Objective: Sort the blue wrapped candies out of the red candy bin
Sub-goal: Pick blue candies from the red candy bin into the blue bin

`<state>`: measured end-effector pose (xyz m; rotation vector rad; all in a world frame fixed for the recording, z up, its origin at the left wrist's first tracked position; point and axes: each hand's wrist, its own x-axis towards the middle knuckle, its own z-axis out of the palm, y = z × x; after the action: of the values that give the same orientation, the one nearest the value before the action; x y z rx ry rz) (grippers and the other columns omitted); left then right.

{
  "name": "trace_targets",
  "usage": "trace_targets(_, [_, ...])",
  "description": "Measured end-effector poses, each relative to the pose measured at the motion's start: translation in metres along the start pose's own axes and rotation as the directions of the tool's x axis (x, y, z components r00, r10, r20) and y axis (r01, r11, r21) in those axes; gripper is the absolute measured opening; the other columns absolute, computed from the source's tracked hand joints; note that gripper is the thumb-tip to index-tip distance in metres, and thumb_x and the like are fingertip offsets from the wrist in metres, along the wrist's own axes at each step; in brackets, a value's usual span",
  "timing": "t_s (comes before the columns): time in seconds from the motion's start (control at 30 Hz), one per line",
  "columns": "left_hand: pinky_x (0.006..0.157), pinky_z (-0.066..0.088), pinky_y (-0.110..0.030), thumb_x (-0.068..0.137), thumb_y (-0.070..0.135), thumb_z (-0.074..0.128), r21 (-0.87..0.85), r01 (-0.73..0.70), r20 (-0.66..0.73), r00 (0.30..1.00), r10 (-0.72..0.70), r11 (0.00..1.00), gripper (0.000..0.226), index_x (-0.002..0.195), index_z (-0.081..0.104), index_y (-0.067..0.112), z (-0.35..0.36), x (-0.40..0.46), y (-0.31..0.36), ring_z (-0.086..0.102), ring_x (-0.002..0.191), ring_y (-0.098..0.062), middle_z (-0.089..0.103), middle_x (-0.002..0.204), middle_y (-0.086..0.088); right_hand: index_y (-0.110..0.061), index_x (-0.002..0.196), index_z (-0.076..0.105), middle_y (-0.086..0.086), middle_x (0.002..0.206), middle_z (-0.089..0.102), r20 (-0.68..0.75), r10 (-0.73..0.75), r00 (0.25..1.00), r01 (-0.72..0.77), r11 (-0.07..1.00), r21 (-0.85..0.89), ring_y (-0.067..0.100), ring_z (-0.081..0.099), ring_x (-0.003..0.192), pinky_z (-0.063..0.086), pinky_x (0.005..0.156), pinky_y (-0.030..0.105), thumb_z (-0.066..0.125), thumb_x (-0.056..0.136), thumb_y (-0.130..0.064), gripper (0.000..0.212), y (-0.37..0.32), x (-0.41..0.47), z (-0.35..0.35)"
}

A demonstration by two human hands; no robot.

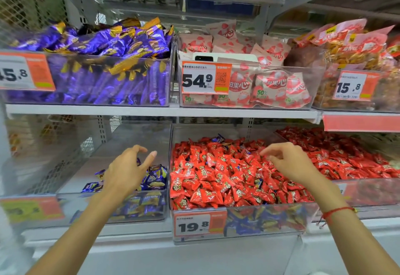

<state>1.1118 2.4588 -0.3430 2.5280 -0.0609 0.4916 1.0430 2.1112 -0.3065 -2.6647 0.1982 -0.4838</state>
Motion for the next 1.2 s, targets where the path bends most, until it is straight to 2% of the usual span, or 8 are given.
trace_targets(0.2, [0.089,0.043,-0.031,0.096,0.033,0.05,-0.195,-0.422,-0.133,0.906,0.402,0.886,0.019,0.113,0.059,0.035,0.0,-0.03,0.073,0.053,0.113,-0.006,0.06,0.119,0.02,-0.03,0.081,0.075,-0.003,0.091,0.073,0.121,-0.01,0.993,0.015,0.999,-0.039,0.009,0.064,0.083,0.051,0.081,0.026,0.069,0.085,-0.013,0.018,0.006,0.0,0.005])
trace_targets(0.33, [0.102,0.039,-0.031,0.1,0.029,0.047,-0.265,-0.637,0.189,0.702,0.686,0.724,0.029,0.124,0.055,0.041,0.018,-0.045,0.107,0.045,0.124,0.002,0.052,0.133,0.027,-0.035,0.084,0.074,-0.008,0.093,0.07,0.296,0.0,0.955,0.015,0.999,-0.049,0.008,0.061,0.086,0.048,0.08,0.024,0.076,0.08,-0.022,0.013,0.006,-0.003,0.007])
trace_targets(0.5, [0.116,0.018,-0.031,0.103,0.039,0.037,-0.104,-0.745,0.587,0.489,0.646,0.658,0.037,0.138,0.049,0.04,0.054,-0.038,0.125,0.027,0.14,-0.008,0.037,0.151,0.013,-0.024,0.128,0.062,-0.004,0.129,0.059,0.518,-0.019,0.855,0.096,0.988,-0.123,0.013,0.053,0.117,0.041,0.092,0.018,0.063,0.083,-0.002,0.05,0.003,-0.007,0.012])
trace_targets(0.7, [0.116,0.02,-0.041,0.101,0.044,0.041,0.252,-0.724,0.52,0.661,0.541,0.642,0.034,0.134,0.049,0.046,0.067,-0.004,0.121,0.024,0.143,-0.019,0.031,0.155,0.006,-0.029,0.102,0.073,-0.003,0.112,0.066,0.182,0.008,0.983,0.046,0.955,-0.292,0.02,0.057,0.111,0.046,0.082,0.031,0.069,0.083,-0.023,0.02,0.004,-0.009,0.034])
trace_targets(0.83, [0.118,0.01,-0.043,0.099,0.045,0.044,0.322,-0.681,0.461,0.72,0.52,0.657,0.037,0.136,0.047,0.044,0.064,-0.011,0.125,0.017,0.146,-0.019,0.028,0.157,0.007,-0.031,0.08,0.075,-0.004,0.095,0.072,0.035,0.063,0.997,-0.06,0.996,-0.07,0.019,0.065,0.088,0.052,0.075,0.03,0.074,0.078,-0.028,0.003,0.012,0.0,0.036])
trace_targets(0.9, [0.119,0.01,-0.04,0.097,0.051,0.045,0.274,-0.663,0.384,0.74,0.552,0.697,0.04,0.136,0.048,0.043,0.057,-0.018,0.123,0.017,0.146,-0.016,0.028,0.156,0.009,-0.03,0.073,0.074,-0.006,0.086,0.073,0.01,0.122,0.992,-0.122,0.982,0.143,0.009,0.061,0.07,0.049,0.069,0.028,0.076,0.076,-0.029,0.004,0.016,0.004,0.027])
trace_targets(1.1, [0.107,0.032,-0.029,0.095,0.05,0.046,-0.117,-0.545,0.122,0.822,0.557,0.83,0.034,0.124,0.058,0.038,0.037,-0.043,0.121,0.04,0.13,-0.003,0.051,0.135,0.022,-0.019,0.087,0.073,-0.006,0.08,0.065,0.091,0.289,0.953,-0.273,0.691,0.669,0.006,0.057,0.073,0.042,0.07,0.023,0.073,0.081,-0.039,0.021,-0.002,-0.008,0.001])
trace_targets(1.2, [0.101,0.038,-0.024,0.085,0.066,0.039,-0.478,-0.318,0.19,0.873,0.45,0.819,0.058,0.132,0.053,0.035,0.032,-0.047,0.13,0.049,0.123,0.0,0.054,0.129,0.021,-0.013,0.103,0.074,-0.005,0.081,0.065,0.275,0.126,0.953,-0.3,0.507,0.808,0.006,0.052,0.065,0.04,0.062,0.02,0.069,0.086,-0.033,0.027,-0.03,-0.013,-0.005])
